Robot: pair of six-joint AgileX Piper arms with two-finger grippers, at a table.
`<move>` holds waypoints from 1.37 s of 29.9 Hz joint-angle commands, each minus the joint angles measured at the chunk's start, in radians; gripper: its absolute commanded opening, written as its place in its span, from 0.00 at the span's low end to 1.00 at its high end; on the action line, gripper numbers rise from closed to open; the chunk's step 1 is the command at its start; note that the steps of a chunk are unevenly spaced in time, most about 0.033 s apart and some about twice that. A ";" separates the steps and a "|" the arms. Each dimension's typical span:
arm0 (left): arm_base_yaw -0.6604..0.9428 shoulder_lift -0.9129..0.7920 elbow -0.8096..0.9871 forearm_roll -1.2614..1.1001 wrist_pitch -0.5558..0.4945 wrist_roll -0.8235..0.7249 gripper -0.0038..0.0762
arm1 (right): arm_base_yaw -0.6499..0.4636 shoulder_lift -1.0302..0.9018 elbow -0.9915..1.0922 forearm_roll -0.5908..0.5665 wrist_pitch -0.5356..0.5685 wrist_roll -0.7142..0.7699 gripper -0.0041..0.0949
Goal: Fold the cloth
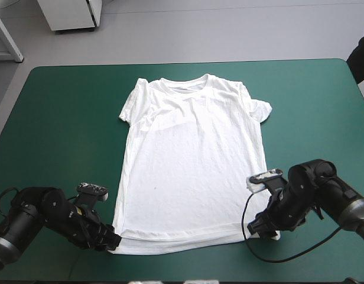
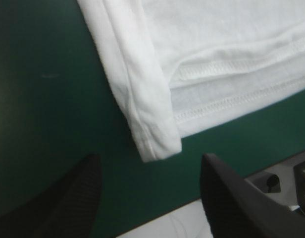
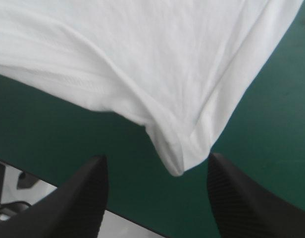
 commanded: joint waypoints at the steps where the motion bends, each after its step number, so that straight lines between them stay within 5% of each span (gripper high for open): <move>1: -0.006 -0.017 -0.138 -0.021 0.104 -0.018 0.61 | 0.002 -0.053 -0.148 0.000 0.039 0.031 0.62; 5: -0.006 -0.025 -0.331 -0.048 0.052 -0.053 0.61 | 0.002 -0.058 -0.293 -0.112 0.018 0.100 0.62; 14: -0.006 0.121 -0.614 0.093 -0.203 -0.109 0.61 | -0.012 -0.023 -0.422 -0.442 -0.247 0.362 0.62; 25: -0.004 0.486 -0.754 0.232 -0.268 -0.107 0.61 | -0.135 0.144 -0.513 -0.376 -0.331 0.301 0.62; 41: 0.035 0.893 -0.937 0.245 -0.271 -0.117 0.67 | -0.141 0.296 -0.583 -0.377 -0.353 0.226 0.61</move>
